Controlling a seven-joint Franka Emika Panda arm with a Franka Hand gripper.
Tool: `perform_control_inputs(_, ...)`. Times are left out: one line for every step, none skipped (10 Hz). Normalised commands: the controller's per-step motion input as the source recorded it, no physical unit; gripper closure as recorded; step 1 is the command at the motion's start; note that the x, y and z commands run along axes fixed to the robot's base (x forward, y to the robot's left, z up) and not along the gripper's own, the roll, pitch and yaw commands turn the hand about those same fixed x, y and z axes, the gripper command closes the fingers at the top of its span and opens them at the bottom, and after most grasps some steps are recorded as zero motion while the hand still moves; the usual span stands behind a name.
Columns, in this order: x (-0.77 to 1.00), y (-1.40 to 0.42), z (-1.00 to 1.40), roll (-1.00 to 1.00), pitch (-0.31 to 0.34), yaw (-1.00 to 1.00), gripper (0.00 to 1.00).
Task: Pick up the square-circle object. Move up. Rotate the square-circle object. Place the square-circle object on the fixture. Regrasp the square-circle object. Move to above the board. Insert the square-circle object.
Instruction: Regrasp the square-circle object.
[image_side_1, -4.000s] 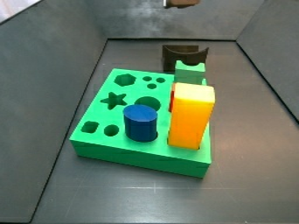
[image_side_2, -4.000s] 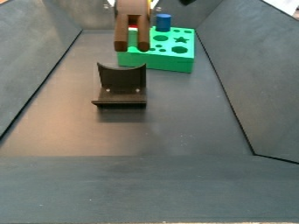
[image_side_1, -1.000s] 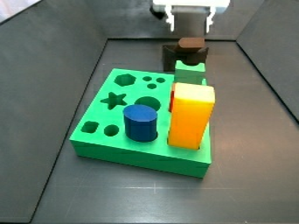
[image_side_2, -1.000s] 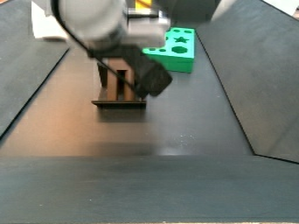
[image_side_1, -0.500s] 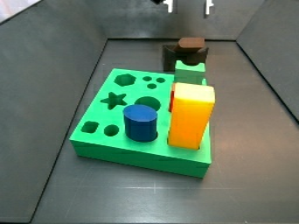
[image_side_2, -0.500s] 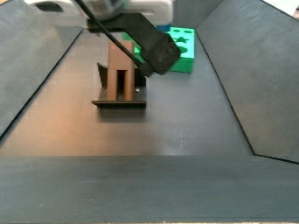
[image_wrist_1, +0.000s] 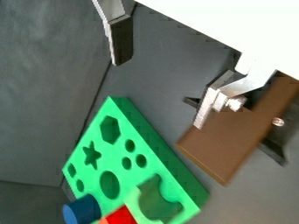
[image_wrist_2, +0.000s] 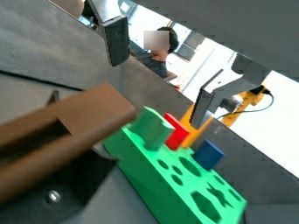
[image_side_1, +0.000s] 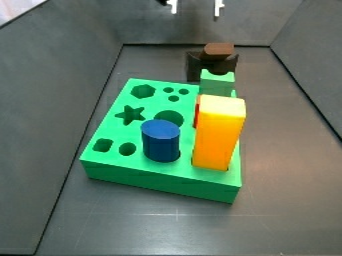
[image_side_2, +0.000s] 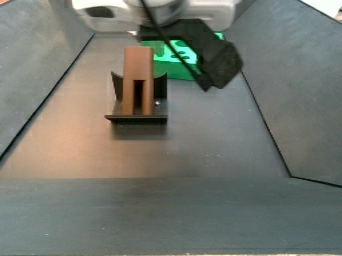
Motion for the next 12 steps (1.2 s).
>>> perform_control_inputs(-1.00, -0.01, 0.01, 0.05, -0.121, 0.03, 0.00)
perform_control_inputs(-0.83, -0.01, 0.01, 0.07, -0.129, 0.04, 0.00)
perform_control_inputs(-0.68, -0.02, 0.01, 0.07, -0.131, 0.05, 0.00)
perform_control_inputs(-0.41, -1.00, -0.66, 0.80, -0.016, -1.00, 0.00)
perform_control_inputs(-0.33, -1.00, -0.66, 0.80, -0.018, -1.00, 0.00)
perform_control_inputs(-0.10, -1.00, -0.48, 0.80, -0.053, -1.00, 0.00)
perform_control_inputs(-0.05, -0.82, -0.31, 0.79, -0.078, -1.00, 0.00)
perform_control_inputs(-0.03, -0.50, -0.15, 0.78, -0.119, -1.00, 0.00)
perform_control_inputs(-0.03, -0.34, -0.09, 0.77, -0.137, -1.00, 0.00)
perform_control_inputs(-0.04, -0.08, -0.02, 0.76, -0.176, -1.00, 0.00)
perform_control_inputs(-0.03, -0.04, -0.02, 0.75, -0.210, -1.00, 0.00)
perform_control_inputs(-0.02, -0.05, -0.01, 0.74, -0.238, -1.00, 0.00)
